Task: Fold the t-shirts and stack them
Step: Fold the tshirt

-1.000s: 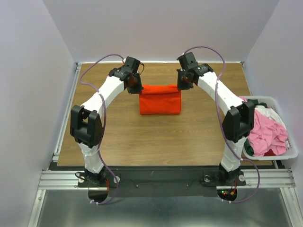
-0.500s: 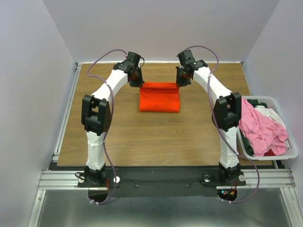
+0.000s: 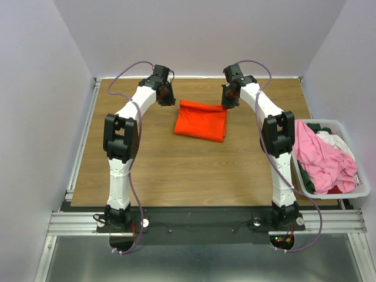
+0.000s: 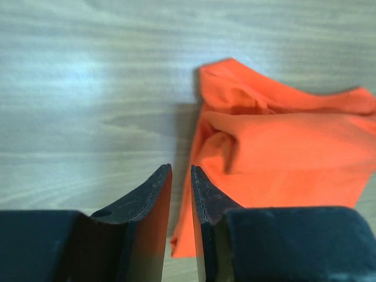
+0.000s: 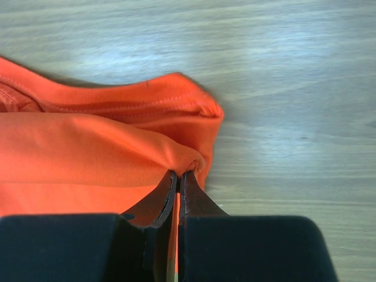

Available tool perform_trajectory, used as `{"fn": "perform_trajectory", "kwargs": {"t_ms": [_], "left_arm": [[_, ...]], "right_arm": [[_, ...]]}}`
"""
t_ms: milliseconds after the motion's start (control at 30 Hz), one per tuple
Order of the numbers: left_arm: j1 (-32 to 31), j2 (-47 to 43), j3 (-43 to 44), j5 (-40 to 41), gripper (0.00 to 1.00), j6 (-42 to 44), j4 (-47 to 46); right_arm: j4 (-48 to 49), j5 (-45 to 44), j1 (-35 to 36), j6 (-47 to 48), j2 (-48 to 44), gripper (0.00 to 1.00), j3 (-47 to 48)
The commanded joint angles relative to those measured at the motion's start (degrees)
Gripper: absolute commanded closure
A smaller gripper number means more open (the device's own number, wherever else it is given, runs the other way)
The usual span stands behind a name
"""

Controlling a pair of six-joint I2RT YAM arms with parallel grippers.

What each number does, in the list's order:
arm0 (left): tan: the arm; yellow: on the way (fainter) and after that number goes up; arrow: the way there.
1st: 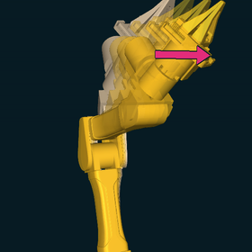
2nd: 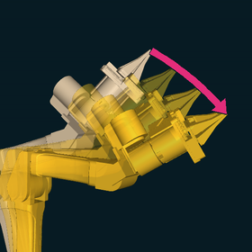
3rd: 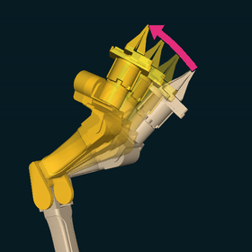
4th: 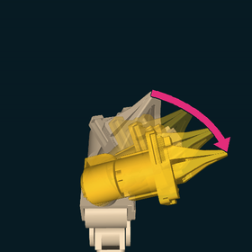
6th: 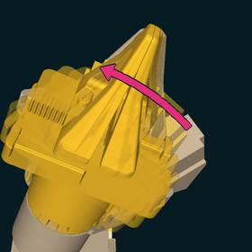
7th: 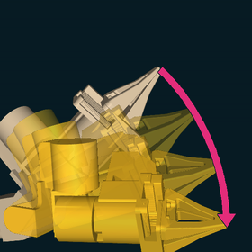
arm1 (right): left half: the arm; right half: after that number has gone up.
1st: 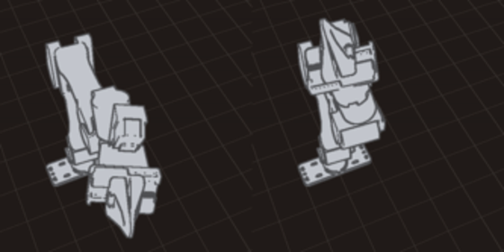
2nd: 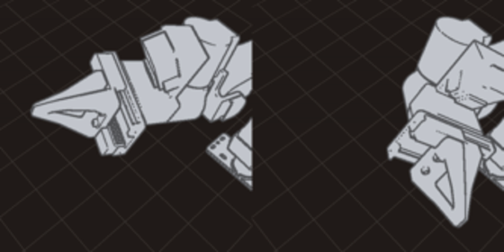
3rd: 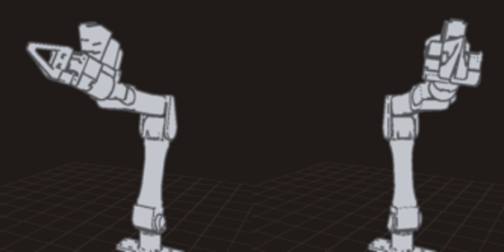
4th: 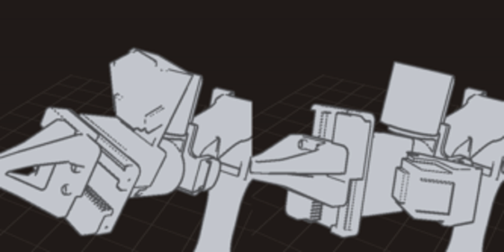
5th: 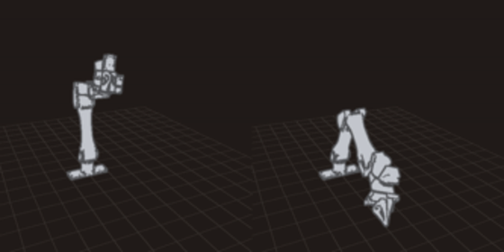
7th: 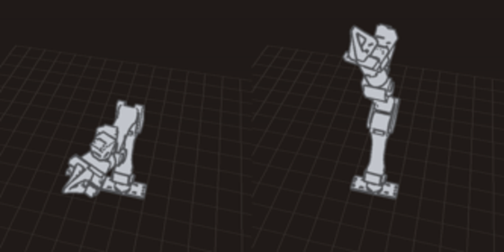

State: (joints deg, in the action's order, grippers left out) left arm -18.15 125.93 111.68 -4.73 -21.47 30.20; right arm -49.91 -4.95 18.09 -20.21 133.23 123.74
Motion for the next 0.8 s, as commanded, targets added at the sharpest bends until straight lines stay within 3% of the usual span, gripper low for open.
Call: {"fn": "perform_trajectory", "kwargs": {"t_ms": [0,67,133,267,400,533,767], "left_arm": [[0.49,-0.07,3.81,-0.63,0.74,2.31,-3.21],[0.49,-0.42,3.29,-0.72,0.73,2.49,-4.09],[0.49,-1.03,1.62,-0.81,0.66,2.23,-5.4],[0.49,-5.15,-2.42,-1.51,0.55,2.05,-6.9],[0.49,-10.69,-9.18,-2.21,0.43,2.14,-10.06],[0.49,-14.13,-15.95,-2.83,0.25,2.31,-12.7],[0.14,-13.52,-21.15,-7.57,0.21,2.49,-15.86]], "right_arm": [[0.25,-0.93,-1.3,-1.32,-0.07,0.99,2.38],[0.51,-1.11,-1.39,-1.59,-0.69,0.96,1.5],[0.43,-2.08,-1.74,-2.73,-1.04,0.76,0.89],[0.69,-5.94,-4.71,-5.72,-3.14,0.54,-2.01],[4.11,-7.19,-6.66,-3.98,-7.71,0.5,-7.11],[7.71,2.63,-6.75,-0.02,-10.87,0.49,-10.52],[15.63,15.49,-6.66,-0.36,-16.77,0.4,-25.01]]}}
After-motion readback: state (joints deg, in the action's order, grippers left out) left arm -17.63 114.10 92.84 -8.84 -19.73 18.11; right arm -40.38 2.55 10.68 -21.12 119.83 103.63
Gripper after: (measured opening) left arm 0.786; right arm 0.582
